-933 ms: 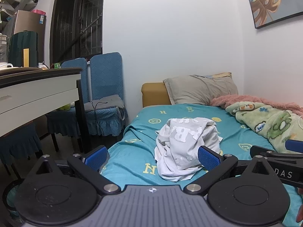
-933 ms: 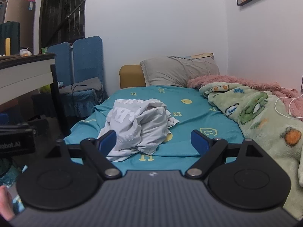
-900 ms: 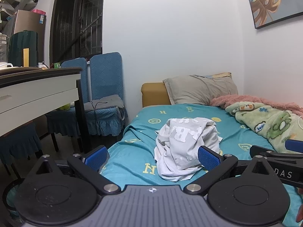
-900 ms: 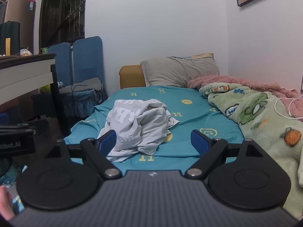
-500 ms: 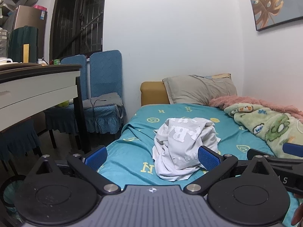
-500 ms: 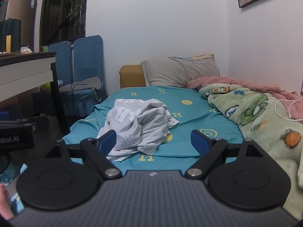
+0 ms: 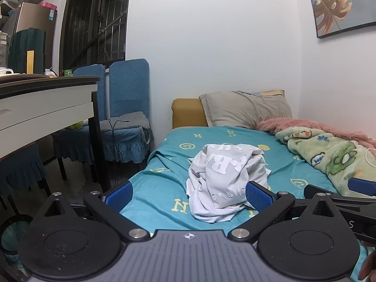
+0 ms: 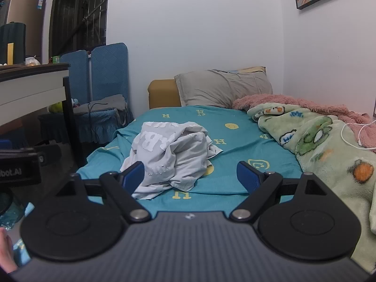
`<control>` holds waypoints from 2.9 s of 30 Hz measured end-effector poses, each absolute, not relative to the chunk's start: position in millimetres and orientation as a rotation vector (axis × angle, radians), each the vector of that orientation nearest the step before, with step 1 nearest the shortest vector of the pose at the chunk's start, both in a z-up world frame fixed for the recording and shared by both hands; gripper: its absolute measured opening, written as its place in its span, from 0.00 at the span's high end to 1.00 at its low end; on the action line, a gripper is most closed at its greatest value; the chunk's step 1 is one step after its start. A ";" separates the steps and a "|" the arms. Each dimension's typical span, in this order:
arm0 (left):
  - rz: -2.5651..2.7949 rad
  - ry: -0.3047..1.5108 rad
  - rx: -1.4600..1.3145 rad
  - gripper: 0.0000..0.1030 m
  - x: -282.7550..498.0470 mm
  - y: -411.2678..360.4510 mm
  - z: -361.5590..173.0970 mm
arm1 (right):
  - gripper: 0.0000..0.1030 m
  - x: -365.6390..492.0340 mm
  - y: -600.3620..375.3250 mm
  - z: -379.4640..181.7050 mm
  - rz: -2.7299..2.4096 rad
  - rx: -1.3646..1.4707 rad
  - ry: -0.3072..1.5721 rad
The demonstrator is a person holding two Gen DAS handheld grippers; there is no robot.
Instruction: Fold clothes
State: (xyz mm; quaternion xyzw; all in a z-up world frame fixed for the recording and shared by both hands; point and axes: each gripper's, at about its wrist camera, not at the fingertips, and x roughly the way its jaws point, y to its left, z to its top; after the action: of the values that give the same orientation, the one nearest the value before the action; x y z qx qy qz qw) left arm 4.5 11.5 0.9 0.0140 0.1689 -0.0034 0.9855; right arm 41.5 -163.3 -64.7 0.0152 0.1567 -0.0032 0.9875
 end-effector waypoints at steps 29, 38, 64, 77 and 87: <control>-0.053 0.450 0.024 0.00 37.6 9.5 -21.5 | 0.16 42.2 -170.4 -62.7 -0.011 0.072 0.338; -0.153 0.811 -0.013 0.01 150.2 2.6 -74.9 | 0.16 46.9 -197.4 -65.7 -0.059 0.187 0.376; -0.411 0.531 -0.192 0.90 267.5 14.5 -72.4 | 0.16 113.4 -239.4 -111.5 -0.120 0.390 0.495; -0.698 0.197 -0.320 0.91 70.9 42.3 77.5 | 0.16 70.8 -198.5 -78.4 0.068 0.260 0.350; -0.572 0.325 -0.525 0.90 87.4 94.5 32.2 | 0.16 65.0 -133.4 -86.6 0.426 0.097 0.506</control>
State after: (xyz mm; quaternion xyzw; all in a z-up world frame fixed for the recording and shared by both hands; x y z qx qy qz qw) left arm 87.4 94.5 32.2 -0.2546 0.1577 -0.2776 0.9128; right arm 65.0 -133.4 -86.6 0.0476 0.2481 0.2093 0.9446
